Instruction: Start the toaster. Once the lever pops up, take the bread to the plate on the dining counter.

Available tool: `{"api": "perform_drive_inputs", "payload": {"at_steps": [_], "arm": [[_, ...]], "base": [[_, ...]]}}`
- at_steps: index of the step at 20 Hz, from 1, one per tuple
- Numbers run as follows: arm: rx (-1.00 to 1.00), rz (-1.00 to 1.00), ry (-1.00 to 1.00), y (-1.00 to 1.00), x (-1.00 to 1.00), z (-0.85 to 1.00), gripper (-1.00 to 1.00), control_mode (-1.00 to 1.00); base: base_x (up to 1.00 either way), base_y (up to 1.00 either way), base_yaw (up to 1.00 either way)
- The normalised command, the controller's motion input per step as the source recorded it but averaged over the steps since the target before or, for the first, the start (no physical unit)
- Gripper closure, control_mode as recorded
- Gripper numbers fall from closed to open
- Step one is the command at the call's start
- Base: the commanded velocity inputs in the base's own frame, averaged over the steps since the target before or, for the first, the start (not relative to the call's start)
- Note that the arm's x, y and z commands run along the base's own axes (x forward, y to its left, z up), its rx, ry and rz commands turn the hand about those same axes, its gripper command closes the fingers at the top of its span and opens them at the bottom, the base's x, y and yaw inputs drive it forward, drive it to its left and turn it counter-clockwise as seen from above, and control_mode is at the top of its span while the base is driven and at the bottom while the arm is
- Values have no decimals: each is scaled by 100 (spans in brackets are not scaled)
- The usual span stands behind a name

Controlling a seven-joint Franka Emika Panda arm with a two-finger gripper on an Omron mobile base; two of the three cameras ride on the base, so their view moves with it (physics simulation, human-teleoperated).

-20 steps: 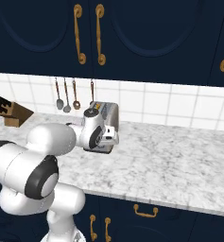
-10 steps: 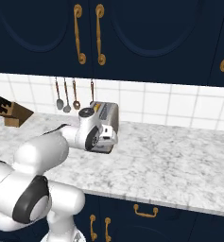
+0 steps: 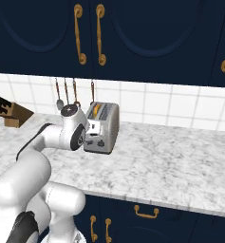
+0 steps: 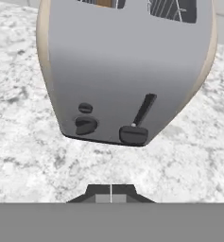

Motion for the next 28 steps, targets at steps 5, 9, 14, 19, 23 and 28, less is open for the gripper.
{"api": "perform_drive_inputs", "payload": {"at_steps": [5, 9, 14, 19, 23, 28], "arm": [[-11, 0, 0, 100, 0, 5, 100, -100], [-31, 0, 0, 100, -2, 29, 100, -100], [-25, -3, 8, 83, 0, 0, 100, -100], [-2, -1, 0, 6, 0, 0, -100, -100], [0, 0, 0, 0, 0, 0, -100, -100], [0, 0, 0, 0, 0, 0, -100, -100]], "base": [[0, 0, 0], [0, 0, 0], [0, 0, 0], [0, 0, 0], [0, 0, 0], [0, 0, 0]]}}
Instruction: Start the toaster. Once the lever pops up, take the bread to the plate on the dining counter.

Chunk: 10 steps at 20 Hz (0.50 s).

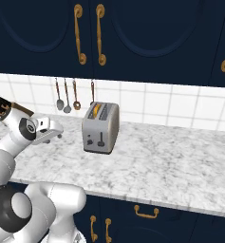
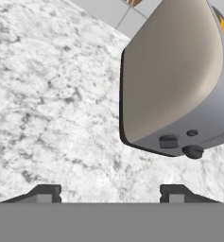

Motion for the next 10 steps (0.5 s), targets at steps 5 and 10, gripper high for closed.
{"api": "perform_drive_inputs", "payload": {"at_steps": [5, 10], "arm": [[0, 0, 0, 0, 0, 0, -100, -100], [0, 0, 0, 0, 0, 0, -100, -100]], "base": [[0, 0, 0], [0, 0, 0]]}}
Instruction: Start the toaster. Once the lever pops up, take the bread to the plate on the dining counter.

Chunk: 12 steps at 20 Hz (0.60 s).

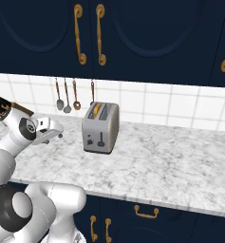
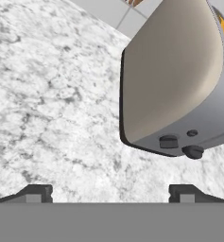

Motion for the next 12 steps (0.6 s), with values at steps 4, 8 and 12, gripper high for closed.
{"api": "perform_drive_inputs", "payload": {"at_steps": [4, 8, 12], "arm": [[0, 0, 0, 0, 0, 0, -100, -100], [0, 0, 0, 0, 0, 0, -100, -100], [0, 0, 0, 0, 0, 0, -100, -100]], "base": [[0, 0, 0], [0, 0, 0], [0, 0, 0]]}}
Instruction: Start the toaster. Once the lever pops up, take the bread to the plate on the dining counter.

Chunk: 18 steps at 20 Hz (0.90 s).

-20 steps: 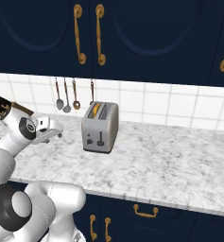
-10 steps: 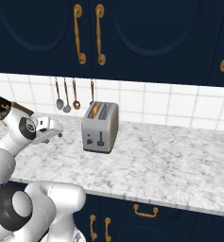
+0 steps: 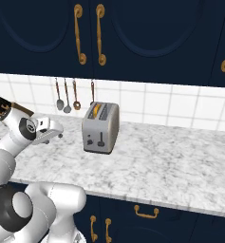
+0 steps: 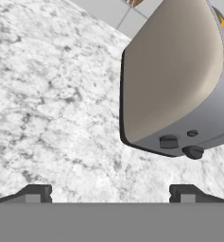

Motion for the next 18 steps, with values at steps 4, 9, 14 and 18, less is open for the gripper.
{"api": "perform_drive_inputs", "payload": {"at_steps": [4, 9, 14, 18], "arm": [[0, 0, 0, 0, 0, 0, -100, -100], [0, 0, 0, 0, 0, 0, -100, -100], [0, 0, 0, 0, 0, 0, -100, -100], [0, 0, 0, 0, 0, 0, -100, -100]], "base": [[0, 0, 0], [0, 0, 0], [0, 0, 0], [0, 0, 0]]}}
